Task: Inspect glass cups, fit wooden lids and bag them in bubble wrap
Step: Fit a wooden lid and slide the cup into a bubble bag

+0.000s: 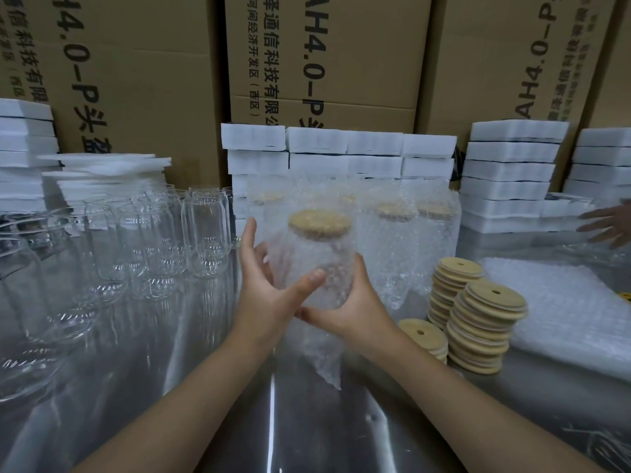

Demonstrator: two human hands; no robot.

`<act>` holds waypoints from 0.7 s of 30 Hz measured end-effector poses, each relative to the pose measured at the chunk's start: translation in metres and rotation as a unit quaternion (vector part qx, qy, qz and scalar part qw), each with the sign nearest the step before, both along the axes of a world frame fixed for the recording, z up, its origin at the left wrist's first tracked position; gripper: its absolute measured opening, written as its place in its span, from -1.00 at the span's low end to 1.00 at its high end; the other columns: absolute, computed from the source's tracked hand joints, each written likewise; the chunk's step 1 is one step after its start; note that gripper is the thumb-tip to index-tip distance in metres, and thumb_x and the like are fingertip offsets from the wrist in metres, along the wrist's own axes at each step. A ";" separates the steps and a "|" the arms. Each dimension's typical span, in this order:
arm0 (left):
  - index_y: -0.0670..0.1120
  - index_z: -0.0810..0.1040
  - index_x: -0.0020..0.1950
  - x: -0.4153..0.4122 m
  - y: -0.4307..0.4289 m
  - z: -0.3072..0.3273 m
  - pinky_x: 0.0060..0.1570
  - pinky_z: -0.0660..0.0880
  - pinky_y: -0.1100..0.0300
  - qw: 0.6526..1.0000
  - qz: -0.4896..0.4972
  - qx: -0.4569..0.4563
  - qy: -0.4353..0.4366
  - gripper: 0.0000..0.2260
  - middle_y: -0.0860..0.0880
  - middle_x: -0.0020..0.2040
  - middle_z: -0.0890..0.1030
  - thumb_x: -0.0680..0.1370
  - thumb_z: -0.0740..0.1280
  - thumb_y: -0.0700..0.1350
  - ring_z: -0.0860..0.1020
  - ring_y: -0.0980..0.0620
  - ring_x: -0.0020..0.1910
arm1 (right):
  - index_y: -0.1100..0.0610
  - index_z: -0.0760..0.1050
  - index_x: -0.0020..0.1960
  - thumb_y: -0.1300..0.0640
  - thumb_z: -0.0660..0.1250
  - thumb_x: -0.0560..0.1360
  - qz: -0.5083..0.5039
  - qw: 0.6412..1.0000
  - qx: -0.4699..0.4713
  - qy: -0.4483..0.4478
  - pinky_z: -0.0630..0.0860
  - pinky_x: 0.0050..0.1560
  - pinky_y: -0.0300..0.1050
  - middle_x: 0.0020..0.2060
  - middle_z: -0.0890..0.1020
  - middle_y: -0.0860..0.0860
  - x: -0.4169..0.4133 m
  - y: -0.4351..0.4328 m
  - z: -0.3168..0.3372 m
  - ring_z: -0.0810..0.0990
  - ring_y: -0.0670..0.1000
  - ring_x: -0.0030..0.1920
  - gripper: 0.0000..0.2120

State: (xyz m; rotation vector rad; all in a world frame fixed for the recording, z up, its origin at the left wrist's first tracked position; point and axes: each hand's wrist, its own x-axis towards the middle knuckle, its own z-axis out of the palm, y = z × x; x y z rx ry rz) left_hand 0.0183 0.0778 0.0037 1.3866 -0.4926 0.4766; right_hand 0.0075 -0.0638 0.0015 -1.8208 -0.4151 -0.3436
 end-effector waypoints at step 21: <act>0.08 0.33 0.45 0.012 -0.006 -0.021 0.30 0.46 0.16 0.979 -0.046 0.198 0.003 -0.09 0.12 0.28 0.58 0.18 0.63 0.15 0.52 0.16 0.30 | -0.46 0.02 0.18 -0.21 0.59 0.09 0.000 0.995 0.086 -0.051 0.38 -0.02 -0.59 0.15 0.30 -0.45 -0.010 -0.002 0.019 0.34 -0.61 0.07 -0.08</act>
